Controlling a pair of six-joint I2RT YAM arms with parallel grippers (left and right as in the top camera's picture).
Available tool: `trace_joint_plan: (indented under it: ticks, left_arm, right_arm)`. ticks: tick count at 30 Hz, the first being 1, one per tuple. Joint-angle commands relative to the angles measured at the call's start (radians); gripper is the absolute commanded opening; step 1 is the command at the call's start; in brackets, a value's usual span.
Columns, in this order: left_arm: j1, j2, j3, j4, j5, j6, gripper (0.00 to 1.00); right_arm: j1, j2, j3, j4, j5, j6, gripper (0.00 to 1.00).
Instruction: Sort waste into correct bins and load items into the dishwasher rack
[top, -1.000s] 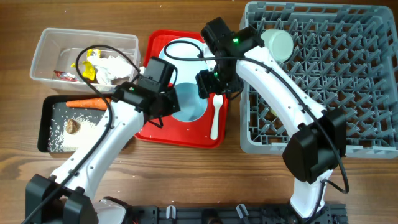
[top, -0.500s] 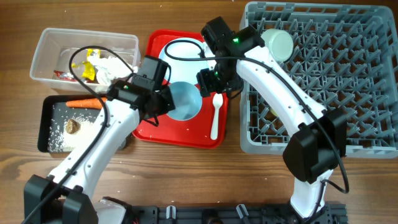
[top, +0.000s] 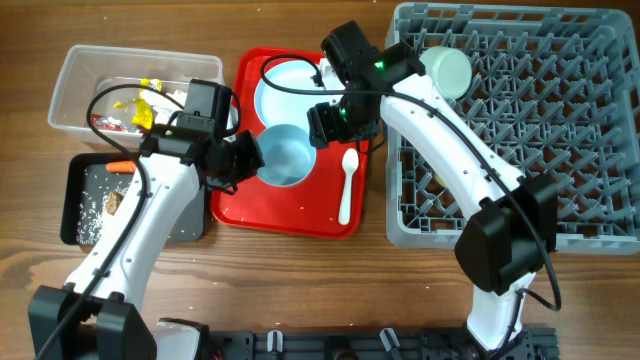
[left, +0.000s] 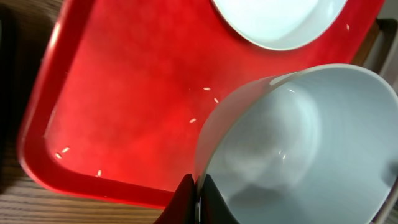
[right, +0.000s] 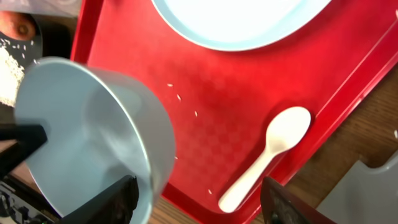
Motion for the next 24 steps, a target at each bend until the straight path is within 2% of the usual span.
trace_joint_plan:
  ticks: [1, 7, 13, 18, 24]
  left_arm:
    - [0.003, -0.021, 0.001, 0.003, 0.042, 0.023, 0.04]
    - [0.003, -0.021, 0.001, 0.002, 0.043, 0.023, 0.04]
    - [0.003, -0.021, 0.001, -0.002, 0.045, 0.023, 0.04]
    - [0.003, -0.021, 0.001, -0.003, 0.045, 0.023, 0.04]
    - [0.003, -0.021, 0.001, -0.011, 0.045, 0.023, 0.04]
  right_arm:
    - [0.019, -0.013, -0.013, 0.013, -0.024, 0.013, 0.62]
    - [0.047, -0.007, -0.018, 0.03, -0.023, 0.013, 0.56]
    - [0.056, -0.007, -0.087, 0.093, -0.02, 0.013, 0.55]
    - [0.056, -0.007, -0.111, 0.121, -0.02, 0.011, 0.34]
    - [0.056, -0.008, -0.102, 0.147, -0.02, 0.011, 0.35]
